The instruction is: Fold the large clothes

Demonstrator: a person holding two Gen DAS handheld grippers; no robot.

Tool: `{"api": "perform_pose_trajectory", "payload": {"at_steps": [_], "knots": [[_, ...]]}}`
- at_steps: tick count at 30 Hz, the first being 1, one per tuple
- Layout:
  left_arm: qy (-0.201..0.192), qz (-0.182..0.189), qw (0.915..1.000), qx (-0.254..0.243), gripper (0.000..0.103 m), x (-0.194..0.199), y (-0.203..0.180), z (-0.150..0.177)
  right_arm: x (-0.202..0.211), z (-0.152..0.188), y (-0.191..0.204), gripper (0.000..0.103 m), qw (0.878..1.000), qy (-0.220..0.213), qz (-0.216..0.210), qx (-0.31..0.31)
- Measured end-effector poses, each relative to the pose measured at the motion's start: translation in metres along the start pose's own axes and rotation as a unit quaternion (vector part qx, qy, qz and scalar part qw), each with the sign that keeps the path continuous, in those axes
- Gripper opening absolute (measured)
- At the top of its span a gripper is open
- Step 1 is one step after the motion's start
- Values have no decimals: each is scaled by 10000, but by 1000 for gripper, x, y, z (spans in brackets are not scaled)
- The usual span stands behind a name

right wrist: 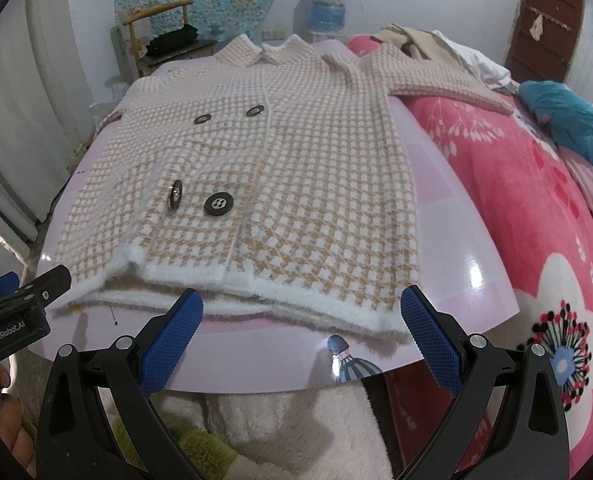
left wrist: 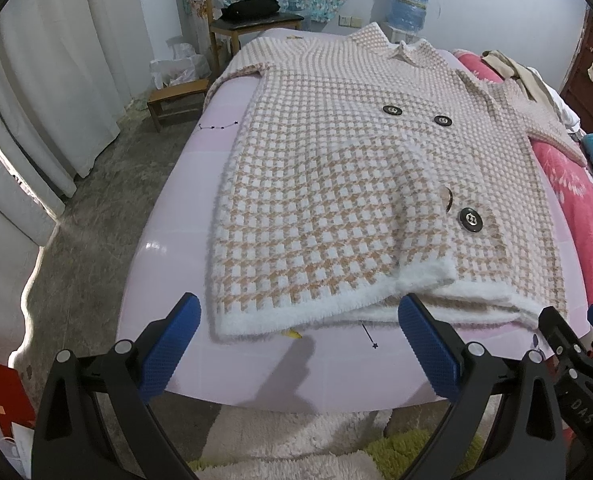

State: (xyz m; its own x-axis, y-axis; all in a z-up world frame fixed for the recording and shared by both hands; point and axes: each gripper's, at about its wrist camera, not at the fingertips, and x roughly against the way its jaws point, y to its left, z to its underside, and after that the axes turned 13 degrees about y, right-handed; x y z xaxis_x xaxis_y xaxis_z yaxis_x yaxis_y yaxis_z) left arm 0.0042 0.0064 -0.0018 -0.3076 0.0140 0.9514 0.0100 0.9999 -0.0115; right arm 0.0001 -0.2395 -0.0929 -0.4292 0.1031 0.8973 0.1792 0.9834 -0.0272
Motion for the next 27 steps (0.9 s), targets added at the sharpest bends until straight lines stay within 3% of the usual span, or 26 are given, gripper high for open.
{"api": "perform_pose_trajectory", "payload": {"at_steps": [9,13,15,20,27], "knots": [[151,-161,9995,-230,97,-28,-3,-25,-19,-11,-9,95,9996,128,58,-256],[-104,-61,9995,-304,97,-29,3,-35,-21,-20,-16,95,9992,51,131,-380],[-295,133,9987,-382,97,-27,8,-41,-22,-25,-24,95,9990,-2,124,-434],[-592,1107,9919,-211,97,-21,38,-50,-30,-38,-63,95,9967,26,-288,-753],[-569,1195,9912,-83,97,-23,68,-53,-49,-46,-114,95,9918,283,-688,-1040]]}}
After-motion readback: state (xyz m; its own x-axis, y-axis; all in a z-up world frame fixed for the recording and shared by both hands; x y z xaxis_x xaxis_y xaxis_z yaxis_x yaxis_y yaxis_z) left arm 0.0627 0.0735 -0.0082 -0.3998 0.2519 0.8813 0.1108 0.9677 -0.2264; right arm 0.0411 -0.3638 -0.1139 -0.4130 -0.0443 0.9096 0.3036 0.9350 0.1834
